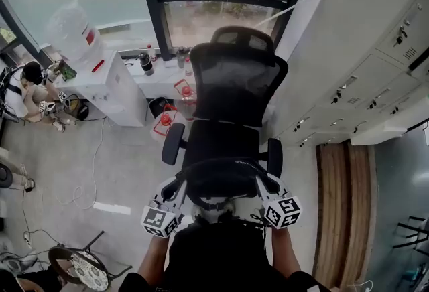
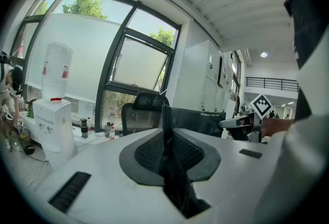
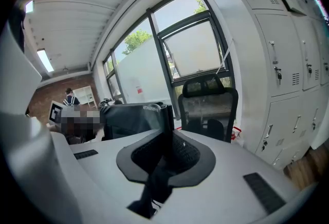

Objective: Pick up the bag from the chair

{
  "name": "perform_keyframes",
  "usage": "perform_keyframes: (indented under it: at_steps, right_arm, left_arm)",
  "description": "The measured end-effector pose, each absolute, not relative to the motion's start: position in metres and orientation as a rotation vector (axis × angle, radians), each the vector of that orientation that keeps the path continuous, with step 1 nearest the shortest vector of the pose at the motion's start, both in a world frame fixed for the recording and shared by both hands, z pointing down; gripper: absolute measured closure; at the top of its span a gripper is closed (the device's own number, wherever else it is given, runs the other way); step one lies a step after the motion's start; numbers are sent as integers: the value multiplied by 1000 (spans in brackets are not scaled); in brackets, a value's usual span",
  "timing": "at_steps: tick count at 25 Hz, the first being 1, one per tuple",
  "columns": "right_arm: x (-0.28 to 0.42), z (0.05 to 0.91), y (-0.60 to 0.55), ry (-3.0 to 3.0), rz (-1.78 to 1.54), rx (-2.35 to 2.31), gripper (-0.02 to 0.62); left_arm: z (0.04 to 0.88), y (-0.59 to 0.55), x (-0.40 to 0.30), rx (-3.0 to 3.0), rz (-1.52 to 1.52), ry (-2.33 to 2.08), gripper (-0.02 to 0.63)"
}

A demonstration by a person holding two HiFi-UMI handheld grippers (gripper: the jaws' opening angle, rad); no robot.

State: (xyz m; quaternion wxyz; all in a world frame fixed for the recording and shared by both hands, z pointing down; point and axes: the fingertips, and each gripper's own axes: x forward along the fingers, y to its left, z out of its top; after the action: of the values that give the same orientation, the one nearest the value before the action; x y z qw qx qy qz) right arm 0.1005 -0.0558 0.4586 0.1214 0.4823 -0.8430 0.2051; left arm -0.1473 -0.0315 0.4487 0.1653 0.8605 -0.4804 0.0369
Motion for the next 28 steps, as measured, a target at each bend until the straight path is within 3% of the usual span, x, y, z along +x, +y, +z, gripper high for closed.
perform_keyframes:
  at_steps: [28]
  right_arm:
    - [108,448,-50,-2453,538,1414,565]
  left_arm:
    - [441,-30,-138,2465,74,-1357,559]
